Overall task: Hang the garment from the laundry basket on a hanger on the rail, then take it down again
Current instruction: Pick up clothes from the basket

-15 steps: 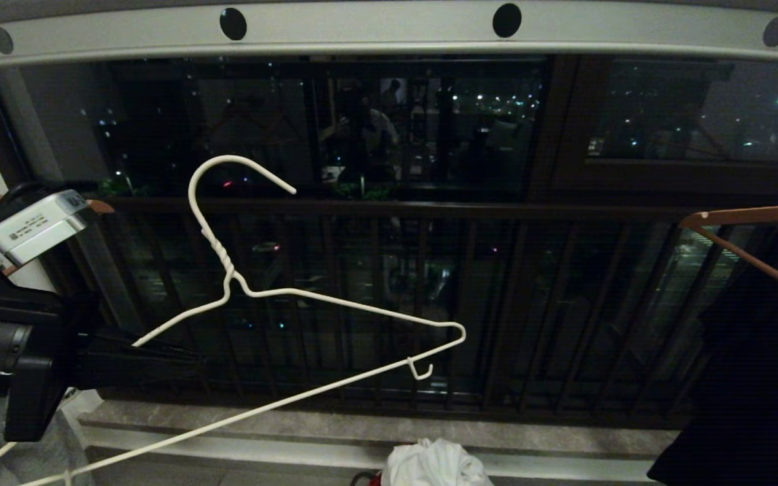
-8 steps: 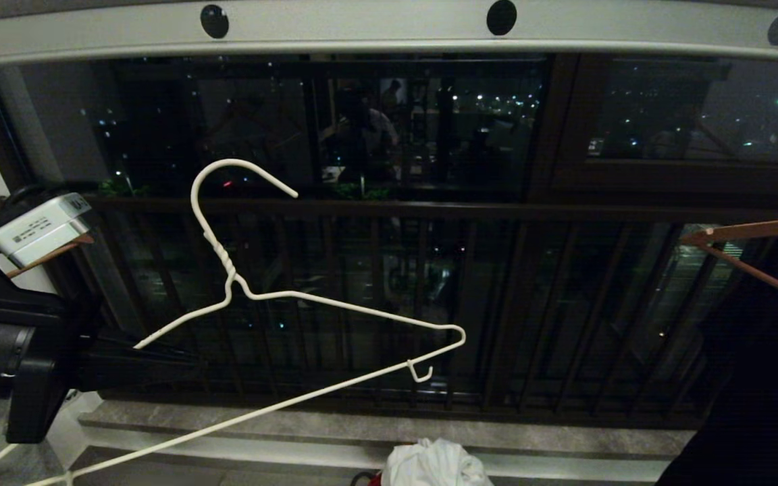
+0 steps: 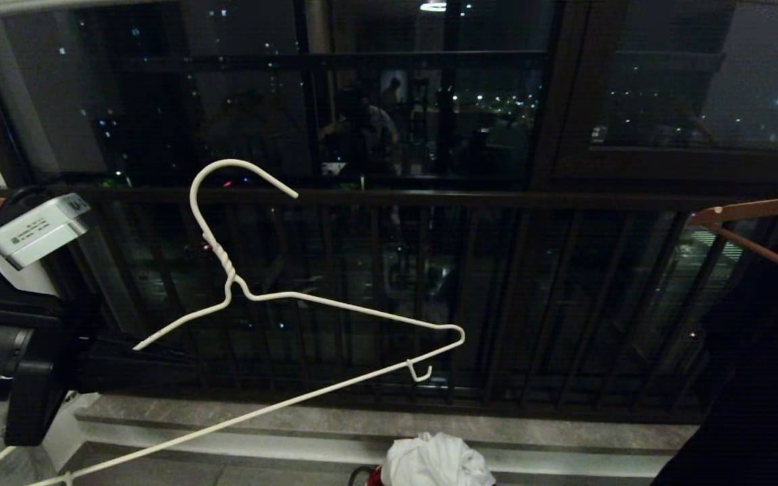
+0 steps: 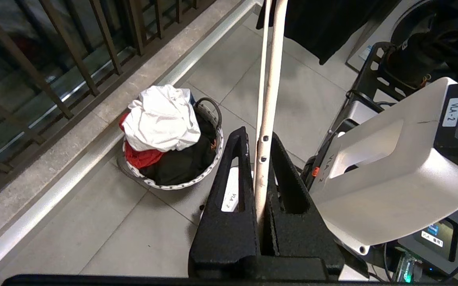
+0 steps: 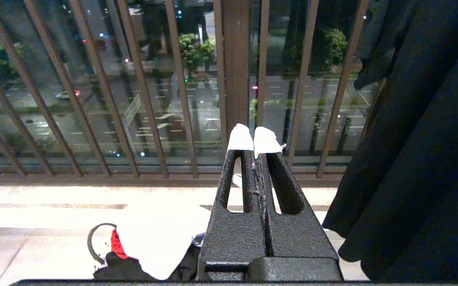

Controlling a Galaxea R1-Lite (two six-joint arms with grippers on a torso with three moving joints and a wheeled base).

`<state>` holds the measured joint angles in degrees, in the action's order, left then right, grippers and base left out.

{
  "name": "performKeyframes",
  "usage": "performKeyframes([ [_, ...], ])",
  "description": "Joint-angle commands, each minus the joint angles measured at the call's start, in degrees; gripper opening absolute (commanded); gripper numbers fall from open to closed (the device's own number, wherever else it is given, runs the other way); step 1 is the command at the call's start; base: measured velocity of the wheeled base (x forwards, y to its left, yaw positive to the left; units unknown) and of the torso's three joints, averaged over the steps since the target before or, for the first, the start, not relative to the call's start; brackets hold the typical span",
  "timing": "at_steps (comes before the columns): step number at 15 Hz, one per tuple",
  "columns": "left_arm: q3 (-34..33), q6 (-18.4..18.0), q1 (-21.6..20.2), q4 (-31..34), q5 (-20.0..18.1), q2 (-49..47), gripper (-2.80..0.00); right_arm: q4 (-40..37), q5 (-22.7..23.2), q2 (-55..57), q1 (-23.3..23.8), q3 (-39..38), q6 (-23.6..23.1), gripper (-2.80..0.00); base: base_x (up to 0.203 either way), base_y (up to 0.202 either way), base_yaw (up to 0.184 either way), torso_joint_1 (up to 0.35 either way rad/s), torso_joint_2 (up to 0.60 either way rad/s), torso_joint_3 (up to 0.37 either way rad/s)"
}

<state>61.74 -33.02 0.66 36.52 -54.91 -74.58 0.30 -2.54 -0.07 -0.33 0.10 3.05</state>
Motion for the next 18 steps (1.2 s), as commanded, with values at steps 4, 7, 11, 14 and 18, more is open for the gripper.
performKeyframes([
  [4, -0.7, -1.8, 0.0, 0.2, -0.4, 1.0, -2.8, 0.0, 0.0, 0.1, 0.0, 0.0, -0.1, -2.8, 0.0, 0.0, 0.0, -0.141, 0.32, 0.169],
  [7, -0.8, -2.0, 0.1, 0.2, -0.4, 1.3, -2.8, 0.0, 0.0, 0.1, 0.0, 0.0, -0.1, -2.8, 0.0, 0.0, 0.0, -0.15, 0.33, 0.179],
  [11, -0.8, -2.0, 0.0, 0.2, -0.4, 1.4, -2.8, 0.0, 0.0, 0.1, 0.0, 0.0, -0.1, -2.8, 0.0, 0.0, 0.0, -0.159, 0.35, 0.193],
  [14, -0.8, -2.0, 0.0, 0.2, -0.4, 1.4, -2.8, 0.1, 0.0, 0.1, 0.0, 0.0, -0.1, -2.8, 0.0, 0.0, 0.0, -0.175, 0.4, 0.224],
  [18, -0.8, -2.0, 0.0, 0.1, -0.4, 1.2, -2.8, 0.1, 0.0, 0.1, 0.0, 0.0, -0.1, -2.8, 0.0, 0.0, 0.0, -0.235, 0.53, 0.3],
])
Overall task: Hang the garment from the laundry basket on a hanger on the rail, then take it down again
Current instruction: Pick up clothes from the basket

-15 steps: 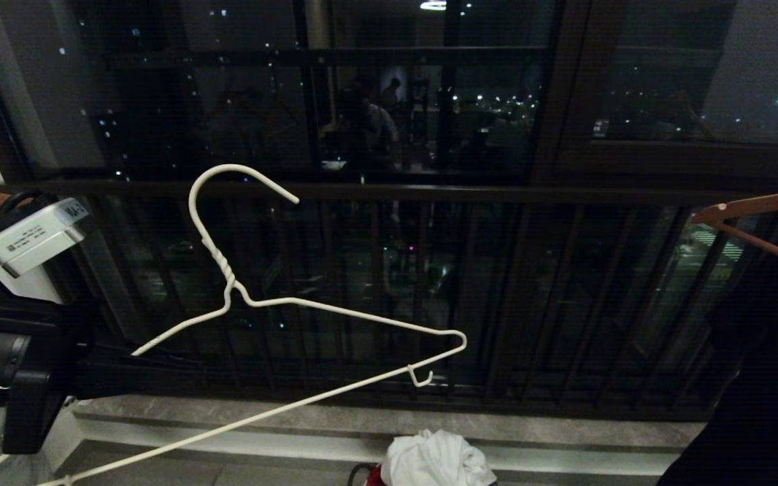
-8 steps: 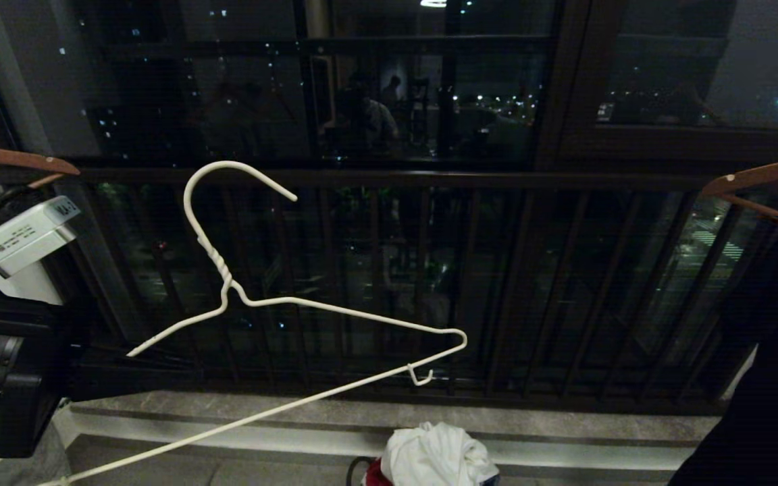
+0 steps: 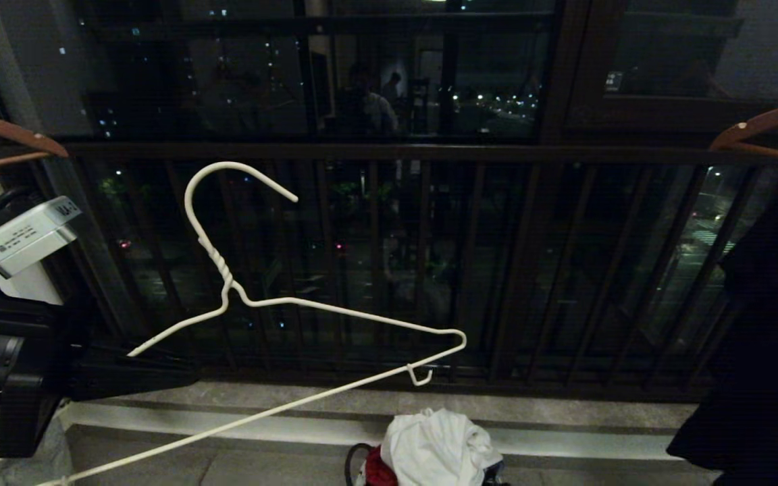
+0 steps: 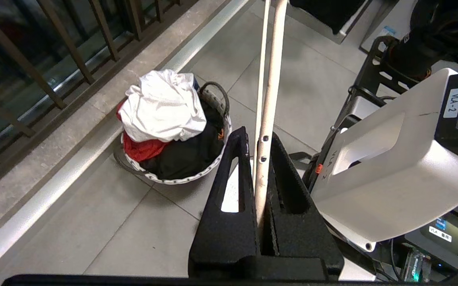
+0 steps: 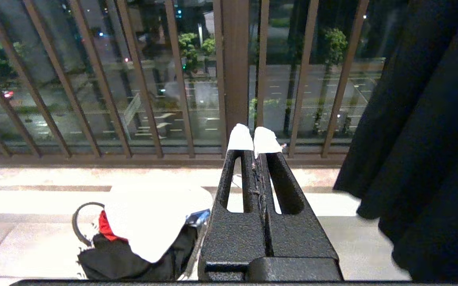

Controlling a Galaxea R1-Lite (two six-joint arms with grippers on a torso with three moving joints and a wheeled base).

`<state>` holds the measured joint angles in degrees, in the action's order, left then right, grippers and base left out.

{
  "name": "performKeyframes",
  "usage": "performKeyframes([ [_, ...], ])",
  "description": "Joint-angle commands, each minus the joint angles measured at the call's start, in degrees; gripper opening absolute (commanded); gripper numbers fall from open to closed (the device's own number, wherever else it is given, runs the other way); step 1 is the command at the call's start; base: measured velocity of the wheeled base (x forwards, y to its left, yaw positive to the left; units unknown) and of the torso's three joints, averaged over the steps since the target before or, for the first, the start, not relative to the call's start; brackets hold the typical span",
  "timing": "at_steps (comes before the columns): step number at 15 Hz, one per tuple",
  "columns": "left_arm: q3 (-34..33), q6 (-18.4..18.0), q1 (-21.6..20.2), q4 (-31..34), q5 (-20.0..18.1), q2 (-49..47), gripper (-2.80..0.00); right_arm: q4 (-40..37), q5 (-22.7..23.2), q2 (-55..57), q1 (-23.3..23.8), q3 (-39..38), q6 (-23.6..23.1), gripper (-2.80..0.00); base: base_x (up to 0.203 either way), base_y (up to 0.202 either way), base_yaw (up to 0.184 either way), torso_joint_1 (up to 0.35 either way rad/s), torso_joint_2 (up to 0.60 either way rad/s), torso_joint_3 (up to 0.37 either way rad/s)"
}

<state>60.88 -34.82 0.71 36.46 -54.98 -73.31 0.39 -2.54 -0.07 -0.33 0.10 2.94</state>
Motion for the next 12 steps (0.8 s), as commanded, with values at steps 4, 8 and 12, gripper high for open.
performKeyframes([
  [4, 0.0, -0.2, 0.0, 0.2, -0.3, 0.0, -2.8, 0.1, 0.0, 0.1, 0.0, 0.0, 0.1, -2.8, 0.0, 0.0, 0.0, -0.225, 0.55, 0.317],
  [8, 0.2, 0.0, 0.0, 0.2, -0.3, -0.1, -2.8, 0.1, 0.0, 0.1, 0.0, 0.0, 0.1, -2.8, 0.0, 0.0, 0.0, -0.208, 0.52, 0.305],
  [12, 0.1, -0.1, 0.0, 0.2, -0.3, 0.0, -2.8, 0.0, 0.0, 0.1, 0.0, 0.0, 0.2, -2.8, 0.0, 0.0, 0.0, -0.182, 0.49, 0.31],
])
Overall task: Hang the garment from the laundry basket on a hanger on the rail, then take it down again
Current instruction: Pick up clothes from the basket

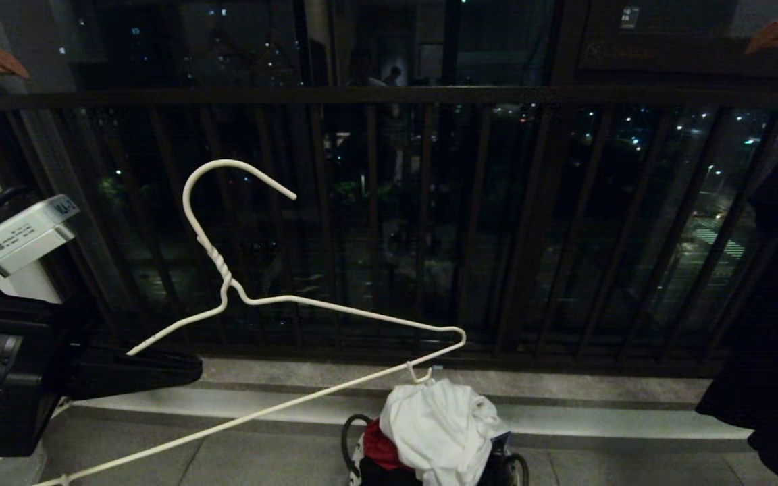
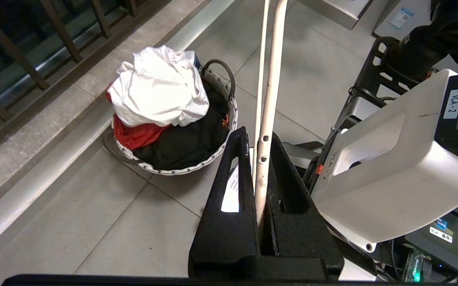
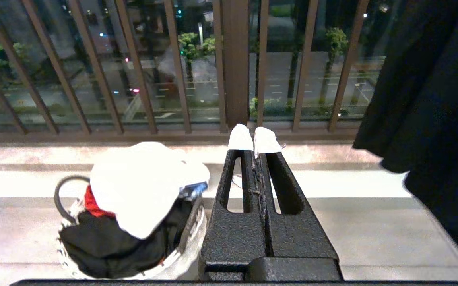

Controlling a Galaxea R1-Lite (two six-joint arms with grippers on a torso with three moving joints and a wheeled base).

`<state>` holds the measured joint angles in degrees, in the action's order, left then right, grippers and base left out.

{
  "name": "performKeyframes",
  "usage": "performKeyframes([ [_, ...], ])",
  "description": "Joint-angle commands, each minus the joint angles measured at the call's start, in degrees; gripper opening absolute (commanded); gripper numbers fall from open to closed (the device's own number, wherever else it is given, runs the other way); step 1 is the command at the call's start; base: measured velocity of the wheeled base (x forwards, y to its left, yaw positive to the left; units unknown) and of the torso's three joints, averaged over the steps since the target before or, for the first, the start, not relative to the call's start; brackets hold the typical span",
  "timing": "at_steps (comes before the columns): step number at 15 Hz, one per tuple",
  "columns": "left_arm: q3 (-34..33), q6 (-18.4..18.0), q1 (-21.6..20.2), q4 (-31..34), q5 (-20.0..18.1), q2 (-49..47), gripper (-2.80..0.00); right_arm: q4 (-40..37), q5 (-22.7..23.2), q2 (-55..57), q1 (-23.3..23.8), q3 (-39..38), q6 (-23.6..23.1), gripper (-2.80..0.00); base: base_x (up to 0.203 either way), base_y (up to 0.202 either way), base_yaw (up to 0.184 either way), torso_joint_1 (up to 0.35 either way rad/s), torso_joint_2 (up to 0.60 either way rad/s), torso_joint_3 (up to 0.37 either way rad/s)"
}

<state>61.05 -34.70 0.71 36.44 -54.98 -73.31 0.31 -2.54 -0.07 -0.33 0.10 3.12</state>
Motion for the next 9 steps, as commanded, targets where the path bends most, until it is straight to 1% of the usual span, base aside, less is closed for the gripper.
performKeyframes([
  [1, -0.1, -0.2, 0.0, 0.2, -0.3, -0.1, -2.8, 0.0, 0.0, 0.1, 0.0, 0.0, 0.0, -2.8, 0.0, 0.0, 0.0, -0.177, 0.48, 0.314],
  [5, -0.1, -0.2, 0.0, 0.1, -0.3, -0.3, -2.8, 0.0, 0.0, 0.1, 0.0, 0.0, 0.0, -2.8, 0.0, 0.0, 0.0, -0.15, 0.47, 0.32],
  [9, 0.0, -0.2, 0.0, 0.1, -0.3, -0.5, -2.8, 0.1, 0.0, 0.1, 0.0, -0.1, -0.3, -2.8, 0.0, 0.0, 0.0, -0.117, 0.45, 0.334],
])
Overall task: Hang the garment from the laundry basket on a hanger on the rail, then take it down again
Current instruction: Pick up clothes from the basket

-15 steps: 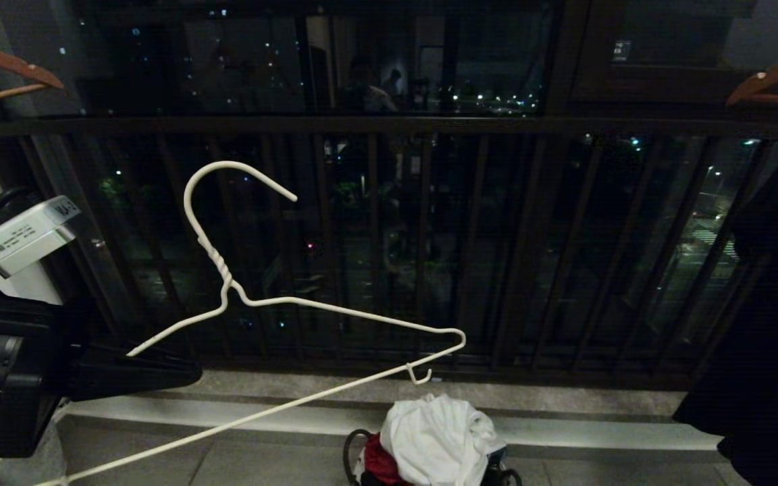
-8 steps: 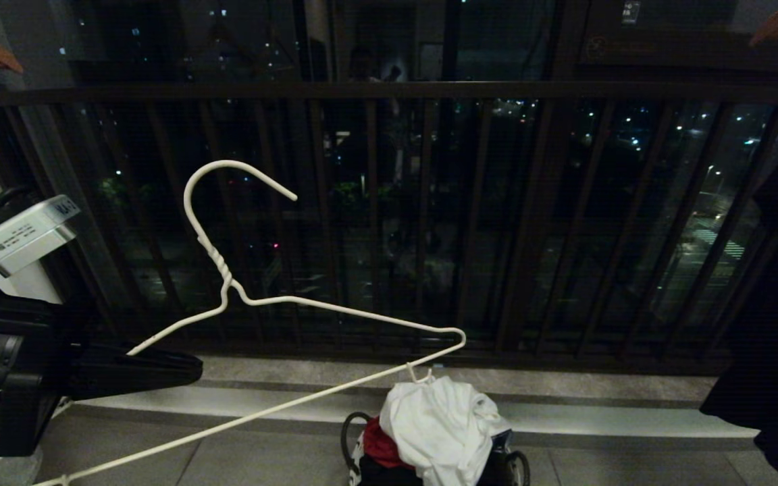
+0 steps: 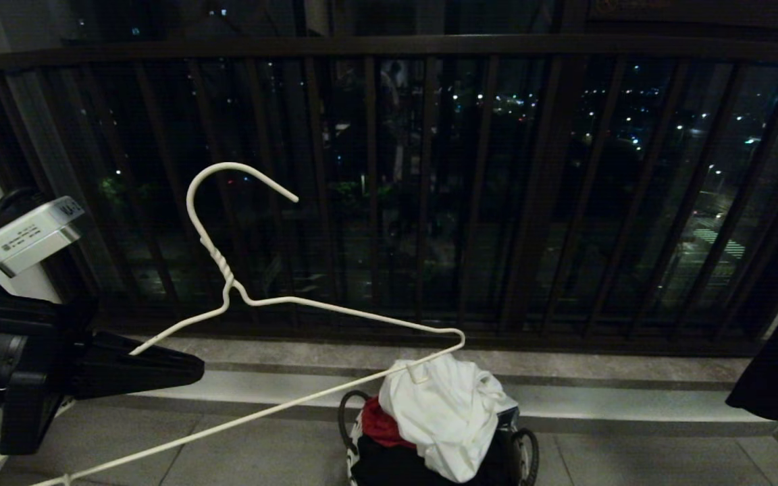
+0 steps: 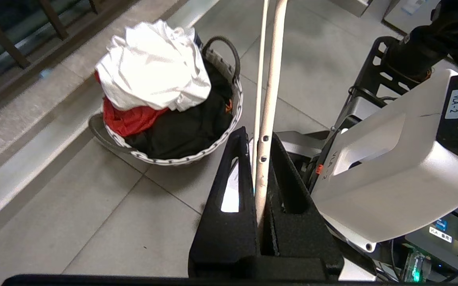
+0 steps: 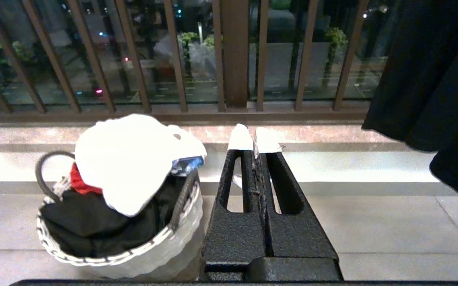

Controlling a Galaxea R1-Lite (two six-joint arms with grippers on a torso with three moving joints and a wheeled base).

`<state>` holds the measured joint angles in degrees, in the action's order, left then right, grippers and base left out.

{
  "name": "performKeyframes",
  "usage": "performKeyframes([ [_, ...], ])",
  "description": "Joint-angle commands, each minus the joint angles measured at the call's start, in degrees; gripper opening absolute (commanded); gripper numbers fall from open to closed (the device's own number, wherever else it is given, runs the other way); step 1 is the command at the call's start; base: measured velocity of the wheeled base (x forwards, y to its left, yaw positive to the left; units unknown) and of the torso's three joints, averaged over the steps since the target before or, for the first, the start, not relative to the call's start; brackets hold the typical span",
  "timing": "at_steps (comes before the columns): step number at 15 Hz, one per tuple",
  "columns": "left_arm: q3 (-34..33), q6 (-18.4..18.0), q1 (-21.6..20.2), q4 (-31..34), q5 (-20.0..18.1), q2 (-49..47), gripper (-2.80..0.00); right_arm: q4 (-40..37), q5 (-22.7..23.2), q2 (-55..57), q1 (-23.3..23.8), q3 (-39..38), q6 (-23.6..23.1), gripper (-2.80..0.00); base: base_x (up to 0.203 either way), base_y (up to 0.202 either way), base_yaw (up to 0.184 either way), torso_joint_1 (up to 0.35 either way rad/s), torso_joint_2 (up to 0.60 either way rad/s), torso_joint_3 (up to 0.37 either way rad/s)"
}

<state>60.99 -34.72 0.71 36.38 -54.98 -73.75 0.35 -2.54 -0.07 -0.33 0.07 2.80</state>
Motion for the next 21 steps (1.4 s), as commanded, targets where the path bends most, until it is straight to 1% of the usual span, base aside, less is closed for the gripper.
performKeyframes([
  [1, 0.0, -0.2, 0.0, 0.2, -0.3, -0.1, -2.8, 0.1, 0.0, 0.1, 0.0, 0.0, 0.0, -2.8, 0.0, 0.0, 0.0, -0.09, 0.44, 0.349],
  [5, 0.0, -0.2, 0.0, 0.2, -0.3, -0.1, -2.8, 0.0, 0.0, 0.1, 0.0, 0.0, 0.2, -2.8, 0.0, 0.0, 0.0, -0.053, 0.4, 0.341],
  [9, 0.0, -0.3, 0.0, 0.2, -0.3, -0.2, -2.8, 0.0, 0.0, 0.1, 0.0, 0.0, 0.3, -2.8, 0.0, 0.0, 0.0, -0.01, 0.08, 0.07],
  [13, -0.1, -0.3, 0.0, -0.1, -0.2, -0.2, -2.8, 0.0, 0.0, 0.1, 0.0, 0.0, 0.3, -2.8, 0.0, 0.0, 0.0, 0.0, 0.0, -0.012],
  [21, 0.1, -0.2, -0.1, -0.1, -0.3, 1.3, -2.8, 0.0, 0.0, 0.1, 0.0, 0.0, 0.3, -2.8, 0.0, 0.0, 0.0, -0.001, 0.0, -0.186],
])
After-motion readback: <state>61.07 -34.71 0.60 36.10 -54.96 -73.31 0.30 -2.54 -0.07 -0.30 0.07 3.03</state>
